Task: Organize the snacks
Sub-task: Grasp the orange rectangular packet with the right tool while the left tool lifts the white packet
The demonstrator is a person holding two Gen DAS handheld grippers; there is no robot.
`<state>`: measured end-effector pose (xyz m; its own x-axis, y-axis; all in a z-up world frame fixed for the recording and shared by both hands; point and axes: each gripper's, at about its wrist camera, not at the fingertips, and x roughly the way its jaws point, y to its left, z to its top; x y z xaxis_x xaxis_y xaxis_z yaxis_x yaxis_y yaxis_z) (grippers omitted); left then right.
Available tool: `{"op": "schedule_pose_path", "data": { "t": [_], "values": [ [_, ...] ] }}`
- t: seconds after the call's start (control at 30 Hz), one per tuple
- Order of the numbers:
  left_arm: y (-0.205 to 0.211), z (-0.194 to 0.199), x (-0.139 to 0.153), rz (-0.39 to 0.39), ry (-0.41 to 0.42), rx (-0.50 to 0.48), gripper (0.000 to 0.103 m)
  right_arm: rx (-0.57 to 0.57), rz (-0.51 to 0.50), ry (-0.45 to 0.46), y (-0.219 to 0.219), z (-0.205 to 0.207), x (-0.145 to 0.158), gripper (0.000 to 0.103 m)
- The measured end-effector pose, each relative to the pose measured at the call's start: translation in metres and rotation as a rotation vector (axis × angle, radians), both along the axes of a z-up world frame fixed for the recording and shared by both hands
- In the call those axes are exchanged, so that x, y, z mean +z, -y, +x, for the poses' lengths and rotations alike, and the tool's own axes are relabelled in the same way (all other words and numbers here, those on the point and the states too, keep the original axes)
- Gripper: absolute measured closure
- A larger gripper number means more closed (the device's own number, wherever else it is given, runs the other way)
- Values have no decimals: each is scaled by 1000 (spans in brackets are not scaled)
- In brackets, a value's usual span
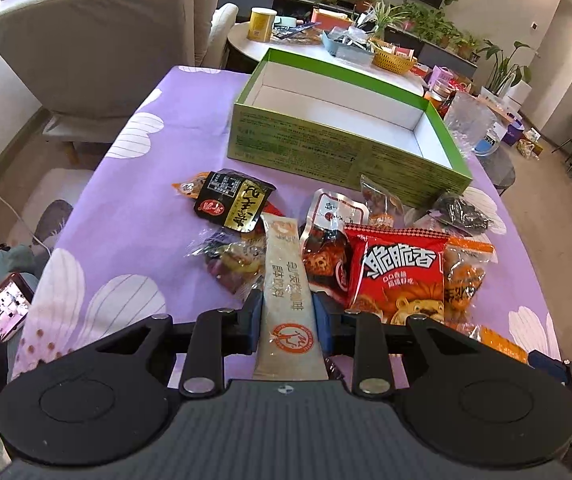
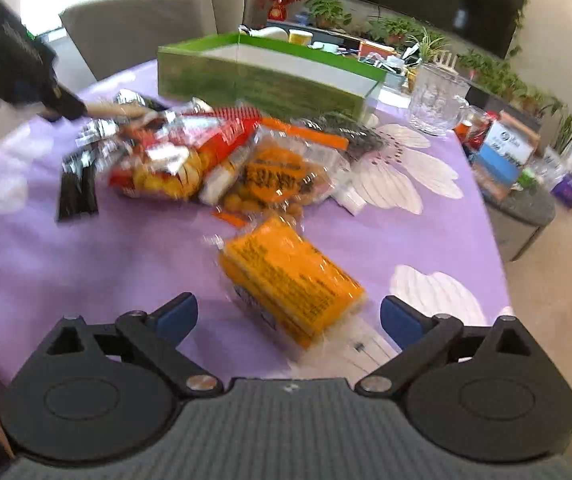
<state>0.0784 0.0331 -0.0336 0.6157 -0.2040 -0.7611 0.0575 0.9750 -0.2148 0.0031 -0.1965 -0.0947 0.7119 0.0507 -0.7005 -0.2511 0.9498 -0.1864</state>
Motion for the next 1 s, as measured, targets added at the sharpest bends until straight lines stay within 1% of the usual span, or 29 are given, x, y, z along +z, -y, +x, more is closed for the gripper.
{"op": "schedule_pose_path", "data": {
  "t": [0.07, 0.13, 0.2, 0.23, 0.27, 0.4, 0.47, 0.53, 0.6, 0.83, 0.93, 1.0],
  "values": [
    [-2, -4, 0, -1, 1, 1, 78, -23, 15, -11, 7, -1, -1, 25],
    [-3, -6, -1, -2, -1, 1, 77, -58, 97, -49, 13, 1, -2, 25],
    [-3, -8, -2, 1, -3, -1, 77, -119, 203, -99, 15, 2, -2, 25],
    [-3, -9, -3, 1, -3, -2, 77, -145, 252, -114, 15, 3, -2, 25],
    [-3, -10, -3, 3, -2, -3, 77, -174, 285, -107, 14, 3, -1, 25],
    [-4, -10, -2, 3, 0, -6, 77, -315, 319, -84, 10, 17, 1, 25],
    [-5, -10, -2, 1, -2, -2, 77, -354, 348, -72, 9, 21, 3, 25],
    [-4, -9, -4, 2, -3, 1, 77, -368, 374, -72, 8, 28, 3, 25],
    [-3, -9, -4, 6, -2, -5, 77, -368, 386, -69, 7, 31, 3, 25],
    [-3, -9, -5, 4, -3, -9, 77, -364, 349, -98, -3, 48, 5, 25],
    [-3, -9, -6, 4, -4, -9, 77, -358, 316, -100, -7, 49, 4, 25],
    [-3, -9, -6, 4, -3, -11, 77, -330, 280, -91, -9, 48, 2, 25]
  ]
}}
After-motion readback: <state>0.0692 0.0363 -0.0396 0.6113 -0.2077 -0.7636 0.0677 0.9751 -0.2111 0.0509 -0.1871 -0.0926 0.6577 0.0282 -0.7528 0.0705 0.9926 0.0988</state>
